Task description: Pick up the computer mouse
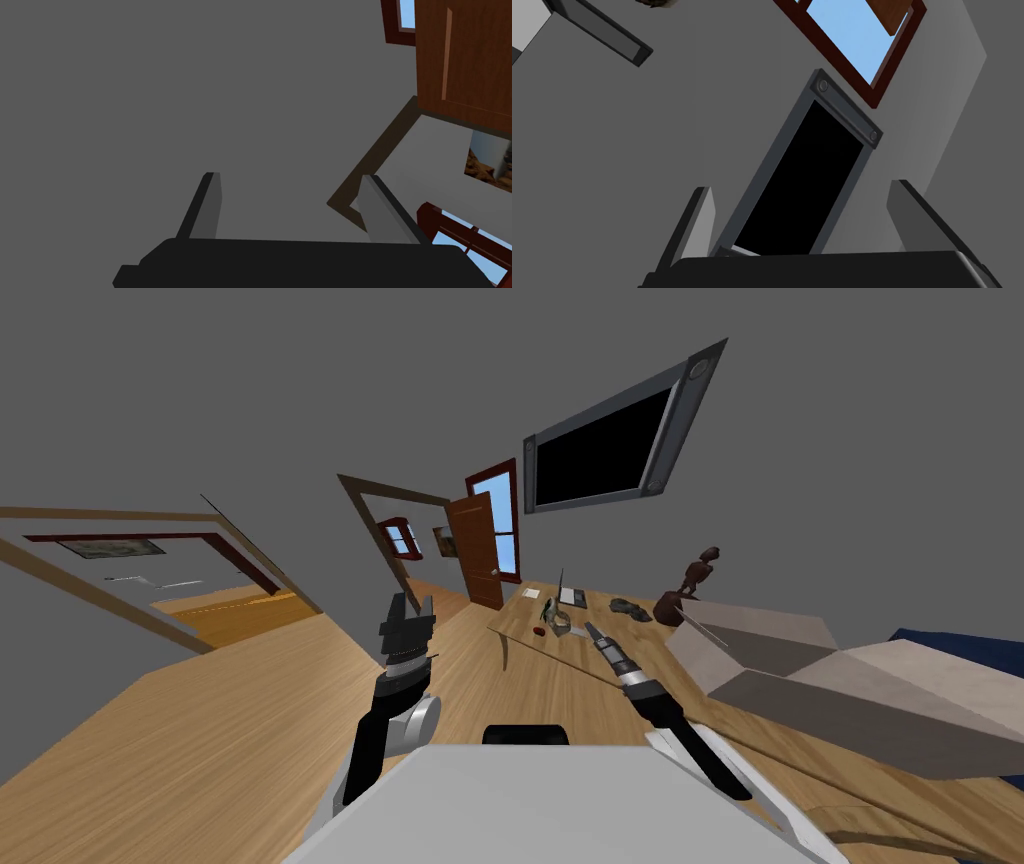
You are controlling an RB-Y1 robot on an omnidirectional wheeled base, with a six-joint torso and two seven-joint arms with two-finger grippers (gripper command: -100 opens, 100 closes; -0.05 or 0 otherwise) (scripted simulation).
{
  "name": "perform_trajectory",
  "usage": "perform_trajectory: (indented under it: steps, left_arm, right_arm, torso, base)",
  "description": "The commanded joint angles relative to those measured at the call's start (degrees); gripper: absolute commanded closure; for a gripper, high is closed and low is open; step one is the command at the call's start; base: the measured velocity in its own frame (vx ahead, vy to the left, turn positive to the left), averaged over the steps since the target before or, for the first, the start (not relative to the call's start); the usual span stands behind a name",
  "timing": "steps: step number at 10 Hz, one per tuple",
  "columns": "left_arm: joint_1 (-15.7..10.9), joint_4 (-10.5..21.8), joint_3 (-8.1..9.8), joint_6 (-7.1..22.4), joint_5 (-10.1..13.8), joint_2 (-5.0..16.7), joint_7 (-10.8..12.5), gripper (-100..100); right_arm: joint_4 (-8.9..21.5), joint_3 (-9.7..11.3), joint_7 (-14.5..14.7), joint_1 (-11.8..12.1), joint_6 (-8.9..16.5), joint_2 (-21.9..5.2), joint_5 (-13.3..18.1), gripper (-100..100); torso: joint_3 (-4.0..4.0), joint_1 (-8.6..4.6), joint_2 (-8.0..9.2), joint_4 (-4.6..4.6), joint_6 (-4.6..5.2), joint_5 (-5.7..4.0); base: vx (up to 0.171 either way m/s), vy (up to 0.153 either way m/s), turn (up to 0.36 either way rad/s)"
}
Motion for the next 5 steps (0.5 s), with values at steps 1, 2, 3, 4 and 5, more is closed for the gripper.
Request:
perform_trajectory:
  steps: [1, 2, 3, 4, 5]
  left_arm:
    - [0.0, 0.0, 0.0, 0.0, 0.0, 0.0, 0.0, 0]
    - [0.0, 0.0, 0.0, 0.0, 0.0, 0.0, 0.0, 0]
    - [0.0, 0.0, 0.0, 0.0, 0.0, 0.0, 0.0, 0]
    - [0.0, 0.0, 0.0, 0.0, 0.0, 0.0, 0.0, 0]
    - [0.0, 0.0, 0.0, 0.0, 0.0, 0.0, 0.0, 0]
  right_arm:
    - [2.1, 0.0, 2.0, 0.4, 0.7, -2.7, 1.5, -100]
    - [3.9, 0.1, 3.6, 0.6, 1.5, -4.7, 2.8, -100]
    - [5.3, 0.2, 5.1, 0.8, 2.2, -6.1, 4.1, -100]
    - [5.8, 0.2, 5.1, 0.8, 2.2, -6.8, 4.1, -100]
    - [7.7, 0.4, 6.6, 1.1, 3.0, -8.9, 5.5, -100]
  torso:
    - [0.0, 0.0, 0.0, 0.0, 0.0, 0.0]
    - [-0.03, 0.0, -0.04, -0.01, -0.02, 0.0]
    - [-0.06, -0.01, -0.1, -0.02, -0.03, -0.01]
    - [-0.1, 0.03, -0.18, -0.04, -0.04, 0.0]
    - [-0.07, 0.0, -0.11, -0.03, 0.01, 0.0]
  base:
    - [0.017, 0.111, 0.134]
    - [0.032, 0.11, 0.209]
    - [0.053, 0.123, 0.247]
    - [0.03, 0.109, 0.07]
    - [0.016, 0.123, 0.144]
